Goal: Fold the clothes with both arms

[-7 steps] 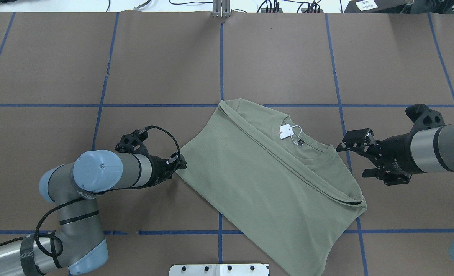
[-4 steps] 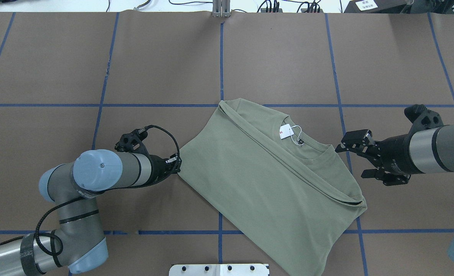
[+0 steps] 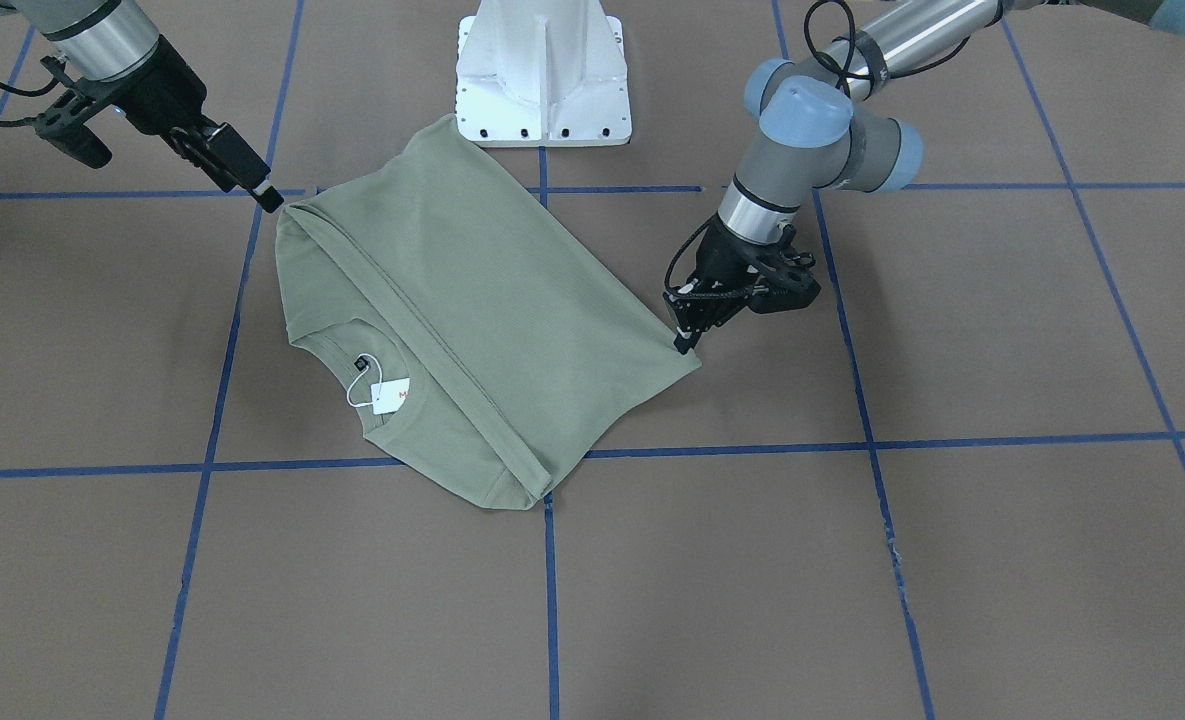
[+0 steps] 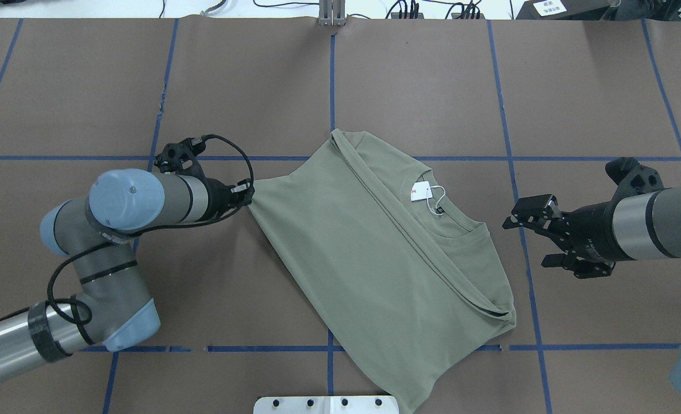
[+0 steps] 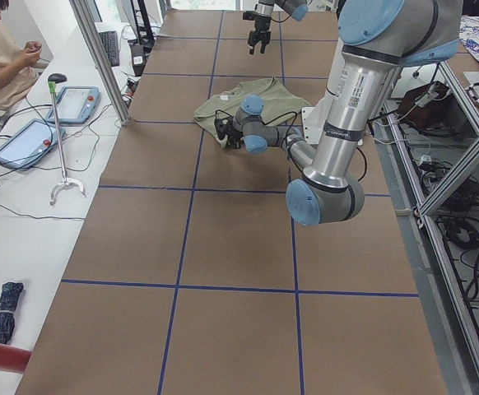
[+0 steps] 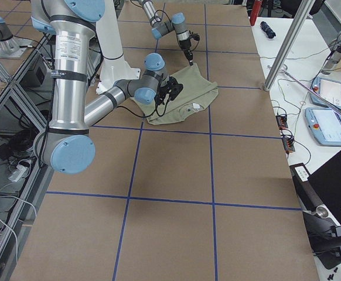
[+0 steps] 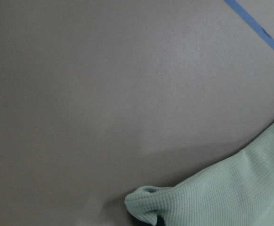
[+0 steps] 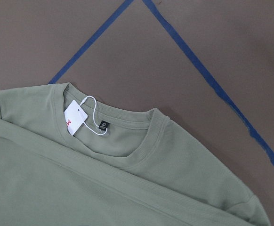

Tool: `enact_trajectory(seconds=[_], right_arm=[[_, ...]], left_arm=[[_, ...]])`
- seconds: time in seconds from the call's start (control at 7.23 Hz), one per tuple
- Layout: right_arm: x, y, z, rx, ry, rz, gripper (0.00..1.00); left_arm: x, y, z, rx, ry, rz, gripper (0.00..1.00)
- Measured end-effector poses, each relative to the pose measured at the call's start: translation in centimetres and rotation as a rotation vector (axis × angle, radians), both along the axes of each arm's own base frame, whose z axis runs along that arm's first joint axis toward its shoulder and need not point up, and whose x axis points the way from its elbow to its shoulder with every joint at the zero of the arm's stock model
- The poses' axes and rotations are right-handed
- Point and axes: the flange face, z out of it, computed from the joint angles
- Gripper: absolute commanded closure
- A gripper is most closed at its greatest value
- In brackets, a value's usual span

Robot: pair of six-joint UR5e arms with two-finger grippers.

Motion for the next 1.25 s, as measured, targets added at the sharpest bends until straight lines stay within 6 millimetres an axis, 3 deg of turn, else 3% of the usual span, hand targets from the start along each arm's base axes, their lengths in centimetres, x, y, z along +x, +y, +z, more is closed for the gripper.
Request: enact_trajectory(seconds=[0.28,0.55,0.69,0.83,0.97,1.11,1.25], right_arm=[[0.0,-0.2,-0.3,0.006,-0.003,0.007,0.0],[0.5,-0.9,-0.5,0.015,-0.006,0.033,0.0],[0.6,-1.1,-0.5,0.015,-0.006,0.039,0.0],[0.4,-1.2,-0.3,0.013,-0.002,0.04,0.0],[0.0,-1.6,-0.3,0.014,-0.003,0.041,0.0],[-0.7,-2.2,-1.0,0.023,-0.016,0.044,0.0],[-1.7,-3.0,-1.7,0.033,-0.028,0.048,0.0]], left_arm=[[-1.6,-8.9,-0.5,0.075,-0.039,-0.08,1.0],[-0.5,-18.4,-0.9,0.164,-0.056,-0.133,1.0],[-0.5,-21.7,-0.6,0.21,-0.086,-0.139,0.39],[-1.0,-23.7,0.0,0.247,-0.123,-0.138,0.24],[-1.5,-24.5,0.2,0.273,-0.146,-0.132,0.23],[-2.5,-23.9,0.2,0.291,-0.146,-0.125,0.24],[-4.7,-21.5,0.4,0.311,-0.121,-0.112,0.23]])
